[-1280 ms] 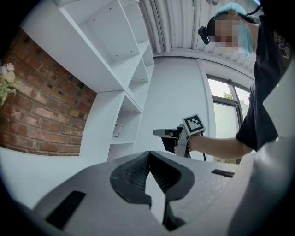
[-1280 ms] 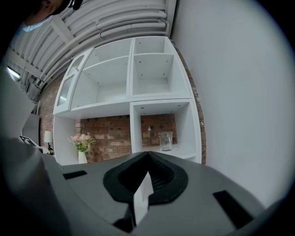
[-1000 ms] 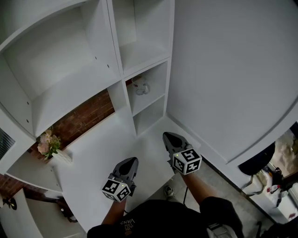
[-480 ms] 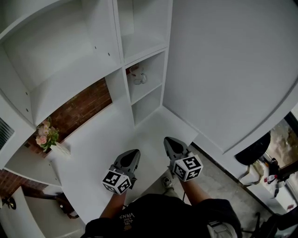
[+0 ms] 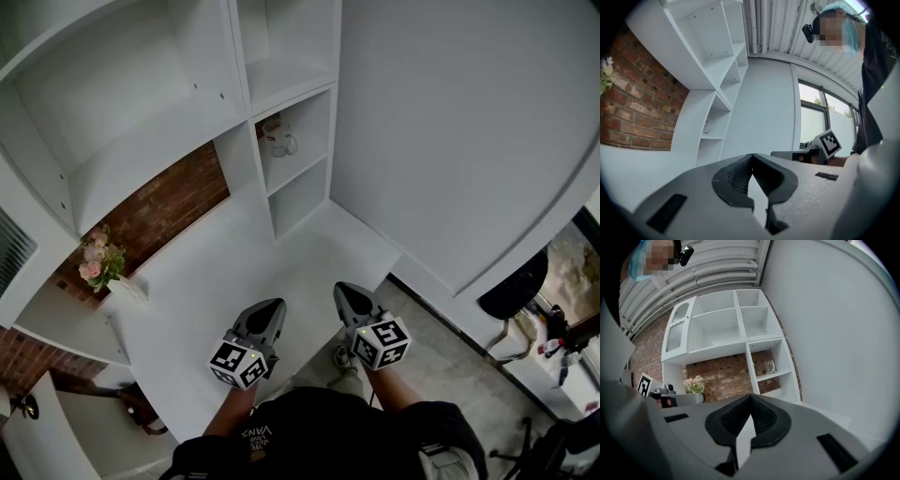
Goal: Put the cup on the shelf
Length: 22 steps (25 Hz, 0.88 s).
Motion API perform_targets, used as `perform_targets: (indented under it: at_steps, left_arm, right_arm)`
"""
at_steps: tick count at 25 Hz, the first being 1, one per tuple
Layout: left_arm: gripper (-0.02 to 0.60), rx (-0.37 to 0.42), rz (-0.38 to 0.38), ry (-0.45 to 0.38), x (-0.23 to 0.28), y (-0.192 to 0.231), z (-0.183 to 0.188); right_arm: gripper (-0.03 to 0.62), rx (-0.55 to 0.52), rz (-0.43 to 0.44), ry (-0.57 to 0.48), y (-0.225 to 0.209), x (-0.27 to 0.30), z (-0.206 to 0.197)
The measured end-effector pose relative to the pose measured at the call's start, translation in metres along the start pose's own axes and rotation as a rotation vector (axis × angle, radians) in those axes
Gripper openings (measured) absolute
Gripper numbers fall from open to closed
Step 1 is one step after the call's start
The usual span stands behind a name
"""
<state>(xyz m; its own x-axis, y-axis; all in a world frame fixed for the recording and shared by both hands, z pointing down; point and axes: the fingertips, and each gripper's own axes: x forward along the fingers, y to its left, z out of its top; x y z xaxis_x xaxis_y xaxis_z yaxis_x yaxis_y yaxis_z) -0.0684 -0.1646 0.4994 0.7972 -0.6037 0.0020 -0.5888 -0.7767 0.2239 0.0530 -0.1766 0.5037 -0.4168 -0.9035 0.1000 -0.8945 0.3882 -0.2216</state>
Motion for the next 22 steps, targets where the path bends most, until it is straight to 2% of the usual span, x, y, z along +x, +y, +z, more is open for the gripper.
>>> perform_targets:
  at_steps: [8, 22]
  left_arm:
    - [0.008, -0.03, -0.003, 0.013, -0.015, -0.008, -0.013]
    - [0.008, -0.038, -0.004, 0.021, -0.022, -0.014, -0.023]
  right_arm:
    - [0.001, 0.006, -0.01, 0.021, 0.014, -0.015, -0.018]
    - [0.0, 0.001, -0.001, 0.03, 0.019, -0.023, -0.024]
